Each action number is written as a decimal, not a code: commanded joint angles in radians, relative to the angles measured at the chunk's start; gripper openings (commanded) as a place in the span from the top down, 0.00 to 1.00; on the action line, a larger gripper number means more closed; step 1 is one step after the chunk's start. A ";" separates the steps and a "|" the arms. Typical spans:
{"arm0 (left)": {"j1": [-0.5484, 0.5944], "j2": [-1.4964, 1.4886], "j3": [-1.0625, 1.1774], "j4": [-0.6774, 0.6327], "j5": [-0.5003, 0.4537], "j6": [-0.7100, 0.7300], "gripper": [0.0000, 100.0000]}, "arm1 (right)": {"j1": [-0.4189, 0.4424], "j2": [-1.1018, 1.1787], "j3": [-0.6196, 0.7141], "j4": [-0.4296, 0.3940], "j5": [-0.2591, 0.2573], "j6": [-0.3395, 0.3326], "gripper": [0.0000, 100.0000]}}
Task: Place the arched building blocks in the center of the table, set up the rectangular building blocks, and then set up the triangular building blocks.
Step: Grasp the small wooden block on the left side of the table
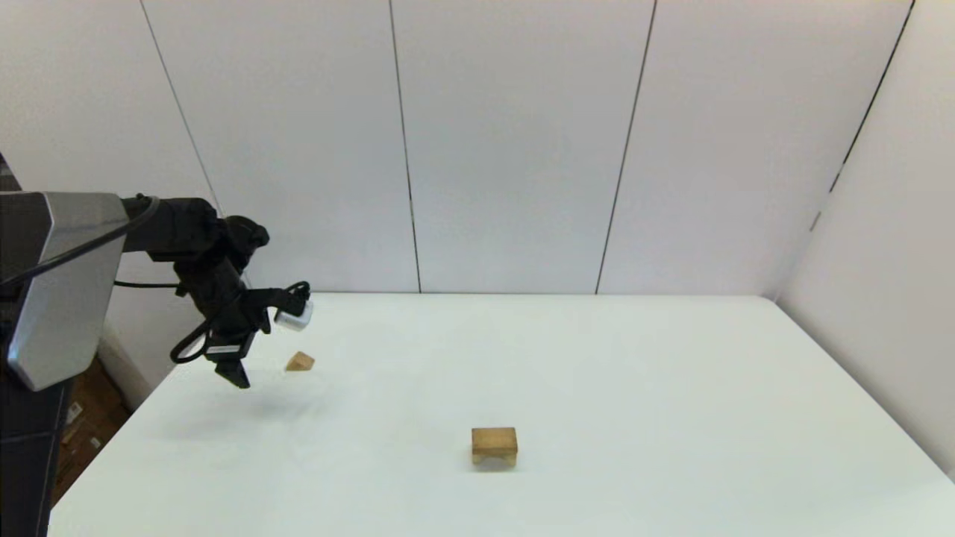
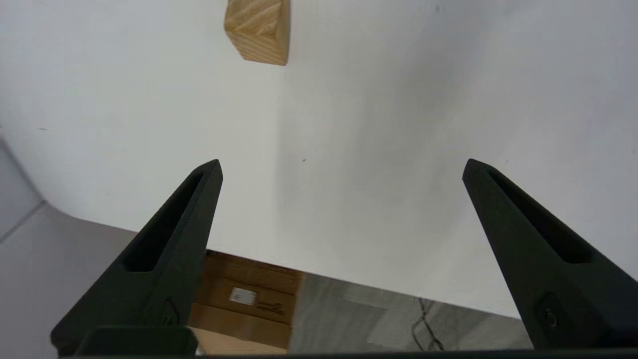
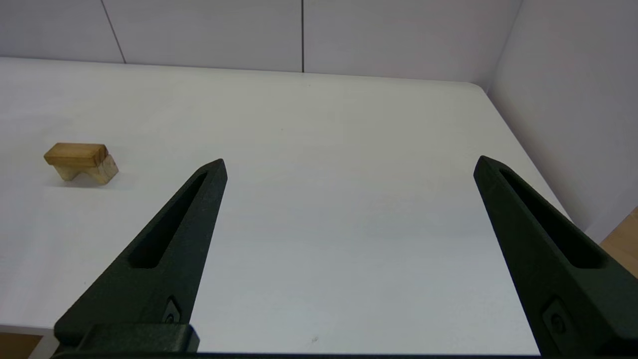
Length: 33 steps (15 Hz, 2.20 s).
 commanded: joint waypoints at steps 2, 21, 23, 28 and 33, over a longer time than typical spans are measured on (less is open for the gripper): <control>-0.017 0.066 -0.001 -0.059 0.022 -0.024 0.00 | 0.000 0.000 0.002 0.000 0.001 -0.001 0.00; -0.049 0.118 -0.018 -0.174 0.022 -0.012 0.00 | 0.000 0.000 0.002 0.000 0.001 -0.001 0.00; -0.049 0.118 -0.018 -0.211 0.022 -0.016 0.00 | 0.000 0.000 0.002 0.000 0.001 -0.001 0.00; -0.051 0.122 -0.018 -0.256 0.022 -0.015 0.00 | 0.000 0.000 0.002 0.000 0.001 -0.001 0.00; -0.054 0.128 -0.018 -0.254 0.023 -0.015 0.00 | 0.000 0.000 0.002 0.000 0.001 -0.001 0.00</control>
